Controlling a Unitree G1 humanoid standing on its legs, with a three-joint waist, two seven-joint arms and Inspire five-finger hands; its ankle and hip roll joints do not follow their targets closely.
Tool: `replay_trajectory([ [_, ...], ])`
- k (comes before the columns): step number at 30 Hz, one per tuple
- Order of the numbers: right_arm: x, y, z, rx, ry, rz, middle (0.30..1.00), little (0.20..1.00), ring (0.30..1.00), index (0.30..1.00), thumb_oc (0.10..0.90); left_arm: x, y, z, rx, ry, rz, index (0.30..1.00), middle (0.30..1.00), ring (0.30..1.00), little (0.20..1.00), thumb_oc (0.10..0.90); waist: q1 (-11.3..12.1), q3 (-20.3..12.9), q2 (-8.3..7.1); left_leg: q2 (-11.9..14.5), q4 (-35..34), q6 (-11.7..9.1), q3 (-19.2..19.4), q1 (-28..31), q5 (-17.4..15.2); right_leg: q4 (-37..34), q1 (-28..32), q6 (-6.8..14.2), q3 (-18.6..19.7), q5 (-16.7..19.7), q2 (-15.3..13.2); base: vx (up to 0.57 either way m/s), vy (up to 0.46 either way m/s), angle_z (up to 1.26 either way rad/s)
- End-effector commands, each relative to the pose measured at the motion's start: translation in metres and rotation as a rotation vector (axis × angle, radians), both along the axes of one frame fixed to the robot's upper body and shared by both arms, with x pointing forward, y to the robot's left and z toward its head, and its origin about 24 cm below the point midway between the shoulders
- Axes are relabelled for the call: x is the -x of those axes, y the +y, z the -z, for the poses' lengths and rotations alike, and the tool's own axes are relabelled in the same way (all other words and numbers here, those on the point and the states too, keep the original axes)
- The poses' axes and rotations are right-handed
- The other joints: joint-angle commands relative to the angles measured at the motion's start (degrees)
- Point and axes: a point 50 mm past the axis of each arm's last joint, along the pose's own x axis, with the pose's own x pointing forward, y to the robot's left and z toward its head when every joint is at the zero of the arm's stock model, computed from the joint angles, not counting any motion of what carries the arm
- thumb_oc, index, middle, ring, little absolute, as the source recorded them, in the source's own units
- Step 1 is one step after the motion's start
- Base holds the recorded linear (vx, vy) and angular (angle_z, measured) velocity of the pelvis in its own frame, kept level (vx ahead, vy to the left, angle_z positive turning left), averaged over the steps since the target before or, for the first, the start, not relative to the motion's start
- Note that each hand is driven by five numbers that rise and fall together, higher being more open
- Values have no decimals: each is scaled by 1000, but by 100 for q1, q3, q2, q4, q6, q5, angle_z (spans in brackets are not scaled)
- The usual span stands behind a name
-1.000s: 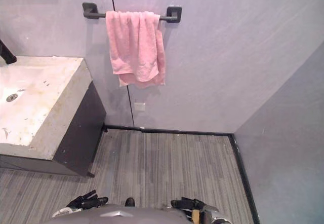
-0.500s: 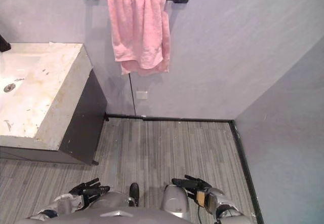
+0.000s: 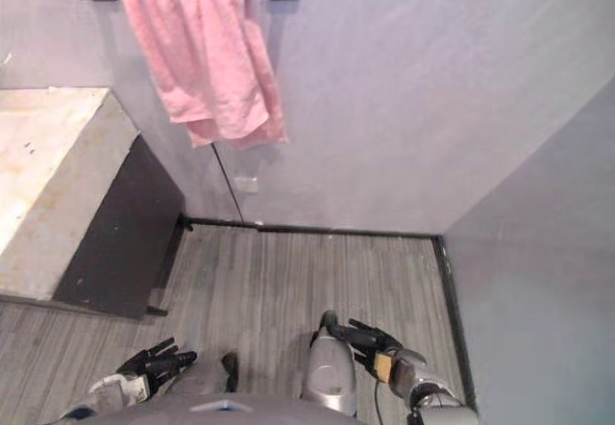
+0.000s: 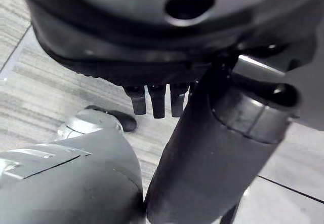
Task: Organize the bathroom.
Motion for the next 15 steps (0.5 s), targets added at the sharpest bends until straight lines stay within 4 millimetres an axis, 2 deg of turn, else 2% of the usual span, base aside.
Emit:
replay_trajectory([
  [1, 115, 9, 27, 25, 434, -129, 900, 900, 900, 900, 800, 66, 5, 9, -20, 177, 70, 900, 900, 900, 900, 800, -89, -416, -50, -216, 1058, 116, 228, 432, 572, -1305, 151, 444, 322, 849, -48, 336, -261, -7],
  [2, 115, 2, 25, 48, 438, -142, 900, 900, 900, 900, 800, 62, 6, 8, -35, 142, 16, 900, 900, 900, 900, 800, -62, -497, -61, -177, 1596, 7, 162, 223, 1069, -1426, 315, 235, 210, 709, 133, 278, -223, 3],
  [4, 114, -3, 24, 65, 434, -151, 900, 900, 900, 900, 800, 52, 9, 6, -43, 88, -34, 900, 900, 900, 900, 800, -24, -530, -120, -113, 2238, -15, 233, -110, 1337, -1493, 473, 35, 77, 577, 251, 195, -185, -4],
  [5, 113, -7, 23, 78, 432, -155, 900, 900, 900, 900, 800, 43, 13, 3, -68, 51, -74, 900, 900, 900, 900, 800, 30, -534, -182, -14, 2608, 26, 326, -536, 1410, -1539, 628, -107, -25, 460, 312, 170, -169, -15],
  [7, 109, -14, 20, 98, 417, -144, 900, 900, 900, 900, 800, 26, 23, -3, -112, -4, -141, 900, 900, 900, 900, 800, 139, -495, -198, 86, 2587, 139, 488, -991, 1279, -1570, 850, -209, -149, 314, 421, 214, -97, 5],
  [8, 100, -20, 18, 108, 382, -119, 900, 900, 900, 900, 800, 12, 36, -11, -182, -53, -209, 900, 900, 900, 900, 800, 225, -461, -146, 83, 1705, 227, 712, -1227, 1315, -1578, 1095, -210, -136, 86, 555, 239, -18, 20],
  [10, 95, -22, 17, 113, 364, -111, 900, 900, 900, 900, 800, 5, 47, -17, -242, -75, -275, 900, 900, 900, 900, 800, 260, -444, -88, 139, 905, 250, 853, -1197, 1384, -1599, 1230, -172, -84, -11, 657, 208, 42, 13],
  [12, 91, -22, 16, 113, 348, -105, 900, 900, 900, 900, 800, -2, 63, -26, -320, -104, -394, 900, 900, 900, 900, 800, 370, -432, 62, 120, -384, 144, 690, -1223, 1662, -1609, 1385, -96, -9, -138, 835, 213, 59, -9],
  [15, 92, -22, 16, 104, 345, -90, 900, 900, 900, 900, 800, -4, 70, -30, -353, -106, -433, 900, 900, 900, 900, 800, 407, -422, 73, 138, -632, 90, 711, -1258, 1764, -1658, 1483, -65, -17, -162, 857, 138, 2, -13],
])
